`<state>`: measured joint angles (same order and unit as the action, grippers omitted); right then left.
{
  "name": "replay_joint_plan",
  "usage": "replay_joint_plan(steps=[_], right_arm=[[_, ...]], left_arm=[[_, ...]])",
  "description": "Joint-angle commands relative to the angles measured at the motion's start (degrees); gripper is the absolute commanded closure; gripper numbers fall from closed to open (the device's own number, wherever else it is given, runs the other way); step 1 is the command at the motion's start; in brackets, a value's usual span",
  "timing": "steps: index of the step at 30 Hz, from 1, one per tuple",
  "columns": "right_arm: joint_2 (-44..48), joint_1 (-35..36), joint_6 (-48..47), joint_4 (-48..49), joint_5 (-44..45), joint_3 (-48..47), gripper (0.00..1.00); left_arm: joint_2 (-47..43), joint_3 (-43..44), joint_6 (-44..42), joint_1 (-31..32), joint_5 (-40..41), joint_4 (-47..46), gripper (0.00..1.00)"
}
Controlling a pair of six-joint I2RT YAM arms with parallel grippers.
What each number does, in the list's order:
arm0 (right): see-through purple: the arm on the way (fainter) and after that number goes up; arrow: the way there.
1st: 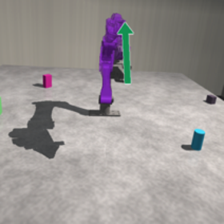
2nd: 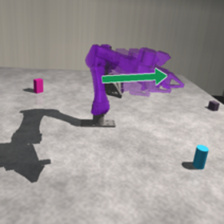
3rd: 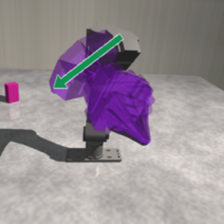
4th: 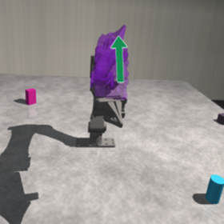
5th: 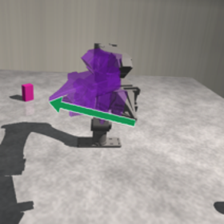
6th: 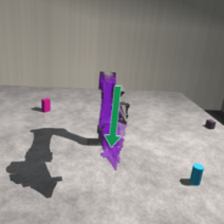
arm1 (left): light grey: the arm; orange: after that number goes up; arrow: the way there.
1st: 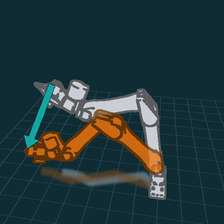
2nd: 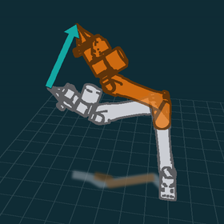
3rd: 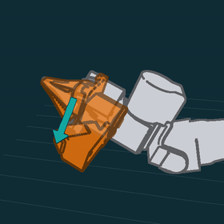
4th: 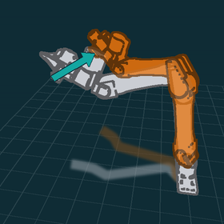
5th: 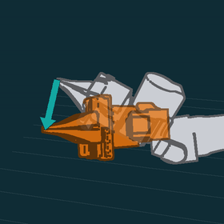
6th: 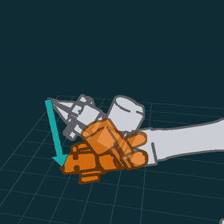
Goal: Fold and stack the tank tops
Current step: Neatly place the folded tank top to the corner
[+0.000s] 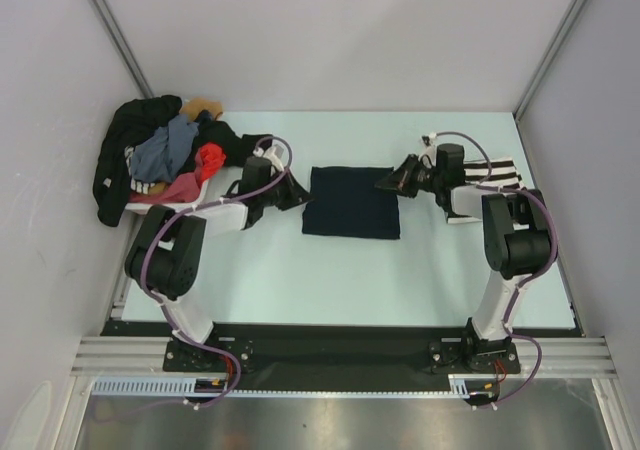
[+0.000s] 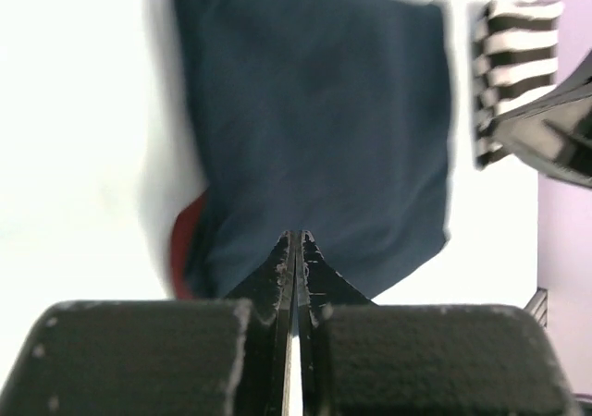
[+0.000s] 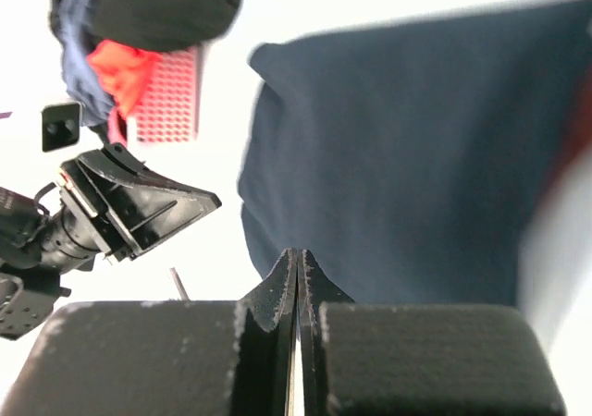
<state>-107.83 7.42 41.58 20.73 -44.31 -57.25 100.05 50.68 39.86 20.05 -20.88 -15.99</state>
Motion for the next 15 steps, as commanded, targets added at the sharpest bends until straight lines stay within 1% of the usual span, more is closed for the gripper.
replay_joint_plan(steps=[1,3,5,6,7,9,11,13,15], right_arm=[[0.3,1.5,-0.8,-3.2,0.5,-5.0,0.99],[-2.8,2.1,0.2,-3.2,-0.2,-8.5,0.97],[-5.8,2.2,0.9,-3.2,-0.6,-12.2,0.98],[-7.2,2.1,1.9,-2.2,-1.0,-13.1,0.98],[-10.3,1.9,2.3,-1.8,-0.9,-14.2,0.98],[-13.1,1.5,2.2,-2.8,1.1,-16.8,0.99],[-16.8,0.6,1.7,-3.9,3.2,-18.2,1.0],[-19.0,-0.3,2.2,-4.0,4.8,-19.5,0.99],[-20.9,-1.7,2.3,-6.2,6.4,-21.0,0.98]], left_arm=[[-1.0,8.4,-3.0,0.8,1.4,5.2,0.98],[2.3,13.5,-2.9,1.6,0.4,6.1,0.98],[5.0,16.5,-2.1,2.0,0.1,6.6,0.98],[8.2,19.0,-1.7,2.2,-0.6,6.3,0.98],[9.9,20.2,-1.4,2.3,-1.1,5.9,0.98],[15.7,23.9,-0.2,2.2,-2.0,5.8,0.99],[19.8,26.9,0.4,1.7,-1.9,7.8,1.0],[23.5,28.2,1.2,0.8,0.2,8.7,1.0],[24.5,27.8,1.5,-0.5,2.4,9.8,1.0]])
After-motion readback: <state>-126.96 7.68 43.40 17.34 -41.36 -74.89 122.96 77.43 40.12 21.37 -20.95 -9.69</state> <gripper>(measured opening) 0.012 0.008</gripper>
